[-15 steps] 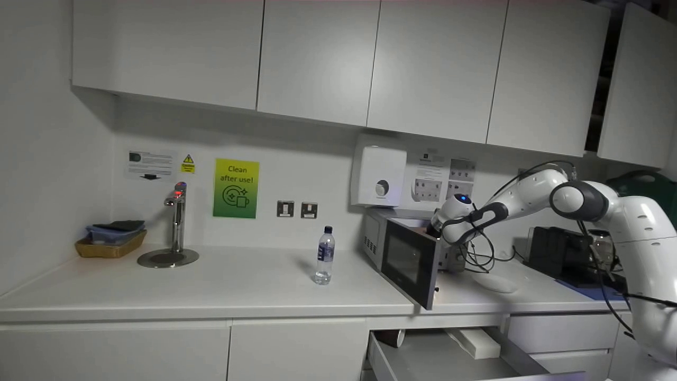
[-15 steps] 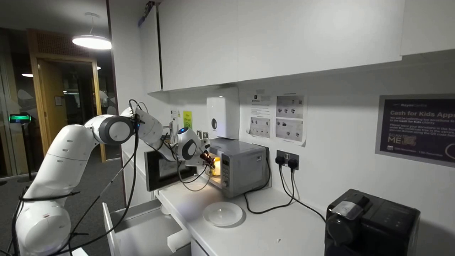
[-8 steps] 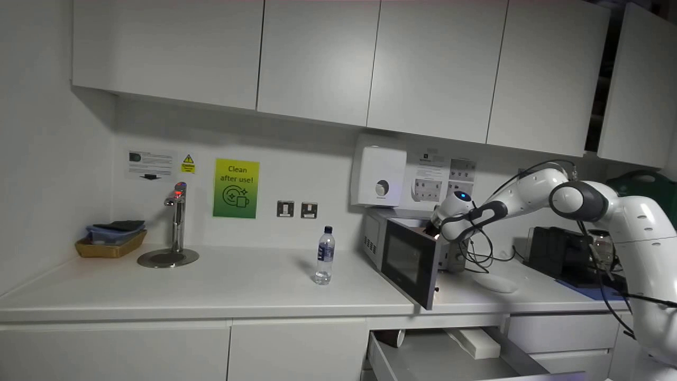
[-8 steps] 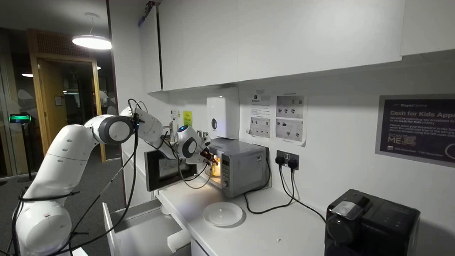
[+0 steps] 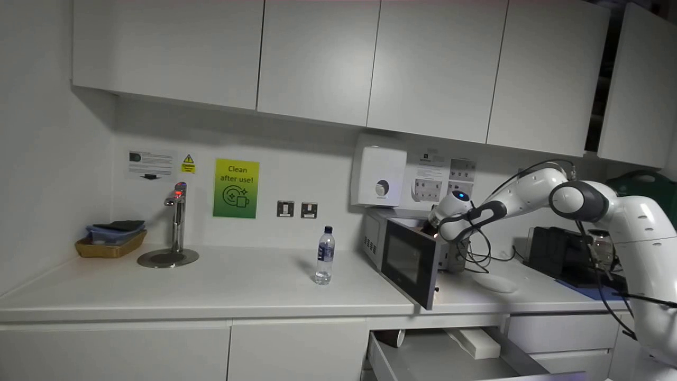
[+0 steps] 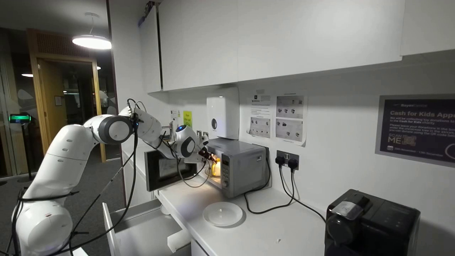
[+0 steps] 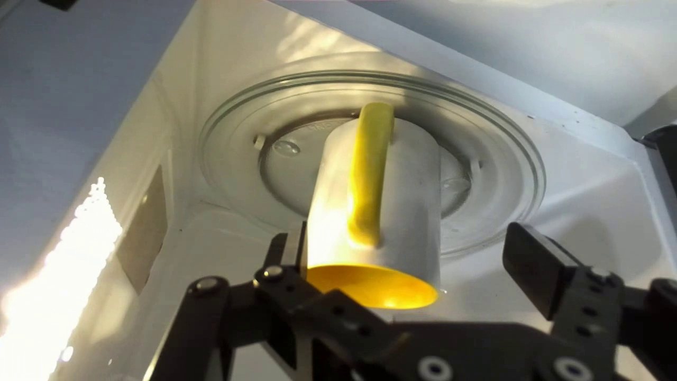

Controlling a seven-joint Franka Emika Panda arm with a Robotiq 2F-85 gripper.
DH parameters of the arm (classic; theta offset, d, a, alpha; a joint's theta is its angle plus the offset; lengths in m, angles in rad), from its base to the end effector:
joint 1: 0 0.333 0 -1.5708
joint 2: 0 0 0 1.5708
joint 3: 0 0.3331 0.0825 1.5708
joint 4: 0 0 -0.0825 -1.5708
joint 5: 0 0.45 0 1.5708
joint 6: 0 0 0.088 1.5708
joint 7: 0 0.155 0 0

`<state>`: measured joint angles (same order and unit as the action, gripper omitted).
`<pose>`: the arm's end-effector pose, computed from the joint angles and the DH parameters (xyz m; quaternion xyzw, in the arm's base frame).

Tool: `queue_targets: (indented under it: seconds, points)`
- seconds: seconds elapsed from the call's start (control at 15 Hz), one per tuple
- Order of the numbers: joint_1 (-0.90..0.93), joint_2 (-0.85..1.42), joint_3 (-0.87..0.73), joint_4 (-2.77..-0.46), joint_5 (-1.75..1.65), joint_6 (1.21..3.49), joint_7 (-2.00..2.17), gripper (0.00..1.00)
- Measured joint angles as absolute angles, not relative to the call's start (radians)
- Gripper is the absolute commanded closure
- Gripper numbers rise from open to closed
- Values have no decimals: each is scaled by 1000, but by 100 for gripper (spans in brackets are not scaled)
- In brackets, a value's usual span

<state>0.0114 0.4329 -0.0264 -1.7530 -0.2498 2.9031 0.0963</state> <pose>0.7972 0.0022 0.3482 0.9330 0.0543 0.3506 0.0606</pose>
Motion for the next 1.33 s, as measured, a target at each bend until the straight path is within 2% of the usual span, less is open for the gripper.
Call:
queue_targets:
  seconds: [0.47,1.33]
  points:
    - [34,406,-26,-1799,-269,2923,98,0]
    - [66,202,-33,-2056,-285,2909,105,0]
